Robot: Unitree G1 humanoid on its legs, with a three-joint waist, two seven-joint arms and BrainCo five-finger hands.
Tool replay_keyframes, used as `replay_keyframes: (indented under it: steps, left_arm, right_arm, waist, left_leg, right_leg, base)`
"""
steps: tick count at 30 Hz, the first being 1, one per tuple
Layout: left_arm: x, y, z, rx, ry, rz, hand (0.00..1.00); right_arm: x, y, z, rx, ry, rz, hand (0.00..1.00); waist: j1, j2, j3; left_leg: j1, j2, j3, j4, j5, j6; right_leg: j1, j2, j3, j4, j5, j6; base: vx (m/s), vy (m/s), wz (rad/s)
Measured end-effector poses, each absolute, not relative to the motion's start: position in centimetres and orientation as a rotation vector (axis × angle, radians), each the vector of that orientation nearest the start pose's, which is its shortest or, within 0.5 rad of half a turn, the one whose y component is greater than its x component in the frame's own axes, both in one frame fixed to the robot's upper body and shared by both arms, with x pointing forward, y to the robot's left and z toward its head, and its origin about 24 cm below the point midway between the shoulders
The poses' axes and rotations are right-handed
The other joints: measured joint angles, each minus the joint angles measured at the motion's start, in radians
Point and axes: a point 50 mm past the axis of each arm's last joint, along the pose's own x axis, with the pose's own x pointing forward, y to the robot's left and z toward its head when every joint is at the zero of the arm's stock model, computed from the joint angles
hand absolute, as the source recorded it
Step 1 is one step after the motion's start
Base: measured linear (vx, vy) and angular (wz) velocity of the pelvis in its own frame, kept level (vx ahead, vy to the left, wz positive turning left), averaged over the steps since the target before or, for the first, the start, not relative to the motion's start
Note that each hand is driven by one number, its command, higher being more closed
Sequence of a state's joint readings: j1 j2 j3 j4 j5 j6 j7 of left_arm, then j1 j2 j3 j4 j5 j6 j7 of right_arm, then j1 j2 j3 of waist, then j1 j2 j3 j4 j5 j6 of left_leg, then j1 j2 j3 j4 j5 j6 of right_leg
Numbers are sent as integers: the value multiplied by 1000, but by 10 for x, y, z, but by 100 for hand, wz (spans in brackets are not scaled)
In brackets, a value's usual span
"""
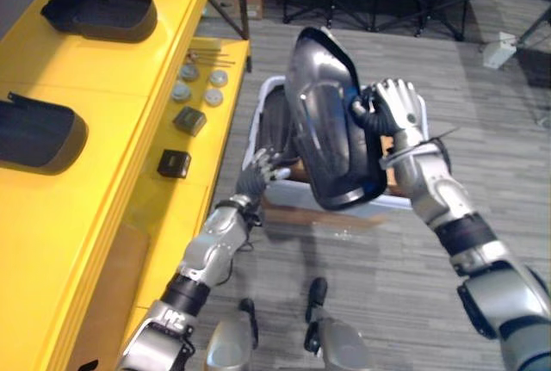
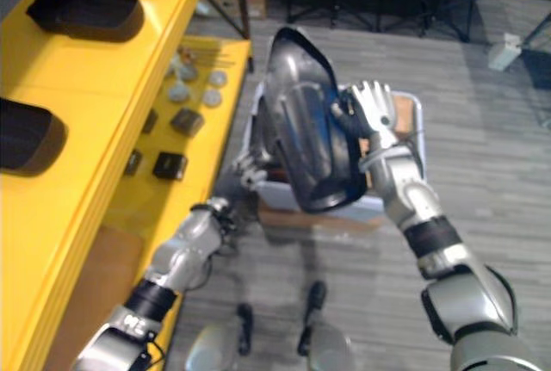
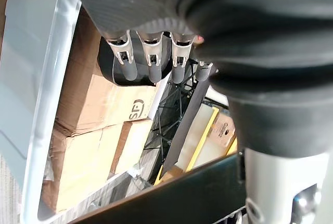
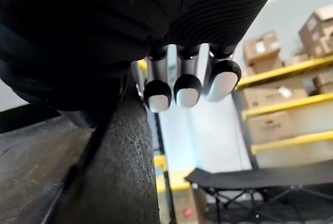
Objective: Walk over and take plastic housings, then place them on the shelf
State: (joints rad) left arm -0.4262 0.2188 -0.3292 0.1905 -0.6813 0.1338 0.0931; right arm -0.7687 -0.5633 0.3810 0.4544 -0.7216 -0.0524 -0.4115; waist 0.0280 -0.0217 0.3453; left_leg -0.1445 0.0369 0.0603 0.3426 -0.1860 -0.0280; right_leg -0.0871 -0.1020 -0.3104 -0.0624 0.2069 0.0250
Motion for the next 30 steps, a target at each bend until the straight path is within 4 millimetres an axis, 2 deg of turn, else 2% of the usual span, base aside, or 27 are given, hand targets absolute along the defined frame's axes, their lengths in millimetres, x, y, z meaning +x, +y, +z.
replay_keyframes:
  steps: [8,12,17,25,30]
  left_arm:
    - [322,95,86,-283,64,-316,0]
    - [324,97,86,-227,49,-293,0]
    - [325,100,80,-174,61,-258,0]
    - [333,98,79,-177,67,-249,0]
    - [332,97,77,-190,77,-267,0]
  right_arm:
    - [371,-155,182,-1338,-635,-140,100]
    - [375,-151,185,-1336,-637,-140,100]
    - [376,-145,173,-1384,-625,-93,100]
    - [378,-137,156,-1410,-605,-52,100]
    - [378,-128,155,-1441,-629,-13,100]
  waist:
    - [13,8,7]
    - [14,17,40]
    - [16,28,49]
    - [23,29,49]
    - [26,31,50]
  left_leg:
    - [0,-2,-8,-1,0,0]
    - [2,-2,-13,0,0,0]
    - [1,-2,-18,-1,0,0]
    - [3,-2,-21,-2,1,0]
    - [3,-3,-24,-2,1,-1]
  right_leg:
    - [4,-1,-15,3,1,0]
    - [10,-1,-17,5,0,0]
    - [10,-1,-18,5,0,-1]
    - [14,0,-23,5,0,-1]
    - [16,-1,-25,5,0,-1]
  base:
    - [-2,52,5]
    - [-36,54,3]
    - [-27,42,2]
    - [-15,49,2]
    - [-25,42,1]
